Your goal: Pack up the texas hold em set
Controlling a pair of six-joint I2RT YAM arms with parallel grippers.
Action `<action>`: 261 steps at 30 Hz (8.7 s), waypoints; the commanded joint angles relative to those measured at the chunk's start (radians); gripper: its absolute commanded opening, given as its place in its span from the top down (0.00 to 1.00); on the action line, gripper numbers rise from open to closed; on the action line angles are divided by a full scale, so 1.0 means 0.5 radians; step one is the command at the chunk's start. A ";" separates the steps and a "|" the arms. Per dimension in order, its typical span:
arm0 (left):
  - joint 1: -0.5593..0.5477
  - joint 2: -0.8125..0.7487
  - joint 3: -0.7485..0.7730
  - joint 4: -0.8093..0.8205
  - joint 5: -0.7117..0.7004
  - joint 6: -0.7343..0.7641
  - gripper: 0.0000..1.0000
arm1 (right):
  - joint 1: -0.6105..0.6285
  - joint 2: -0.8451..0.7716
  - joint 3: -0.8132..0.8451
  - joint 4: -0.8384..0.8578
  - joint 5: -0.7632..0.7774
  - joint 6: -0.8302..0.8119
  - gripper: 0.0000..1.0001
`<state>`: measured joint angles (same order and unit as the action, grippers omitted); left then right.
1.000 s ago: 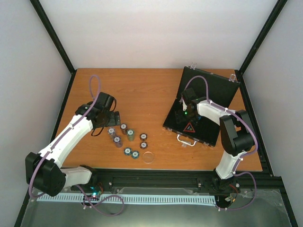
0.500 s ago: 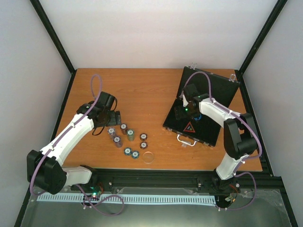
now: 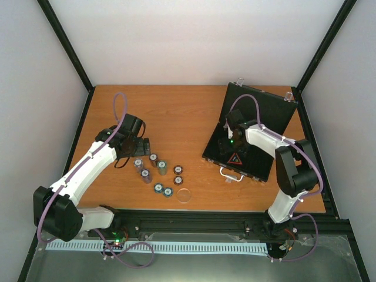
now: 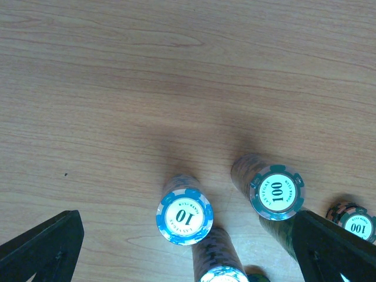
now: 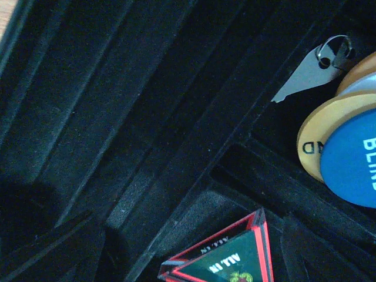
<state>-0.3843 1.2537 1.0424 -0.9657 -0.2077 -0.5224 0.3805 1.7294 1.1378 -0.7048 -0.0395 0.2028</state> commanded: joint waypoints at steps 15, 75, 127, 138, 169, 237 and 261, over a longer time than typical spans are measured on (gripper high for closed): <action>-0.008 -0.060 -0.029 0.016 -0.004 0.011 0.00 | 0.148 0.144 -0.047 0.064 -0.124 -0.005 0.16; -0.008 -0.075 -0.090 0.038 0.014 -0.043 0.00 | 0.190 0.196 -0.027 -0.100 -0.048 -0.036 0.16; -0.008 -0.096 -0.149 0.070 0.038 0.005 0.00 | 0.188 -0.020 -0.141 -0.184 0.290 0.032 0.15; -0.008 -0.089 -0.160 0.092 0.054 0.008 0.00 | 0.190 -0.073 -0.074 -0.156 0.286 -0.005 0.14; -0.008 -0.056 -0.174 0.124 0.064 0.020 0.00 | 0.189 -0.111 -0.104 -0.469 0.384 0.012 0.08; -0.008 -0.050 -0.181 0.134 0.032 -0.029 0.00 | -0.005 -0.287 0.016 -0.217 -0.249 -0.096 0.09; -0.008 -0.178 -0.201 0.099 -0.036 -0.034 0.00 | 0.189 -0.125 -0.189 -0.175 -0.353 0.073 0.18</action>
<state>-0.3847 1.1934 0.9249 -0.9127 -0.2062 -0.5304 0.4728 1.6459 1.0714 -0.7963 -0.2203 0.2195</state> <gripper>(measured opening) 0.998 0.821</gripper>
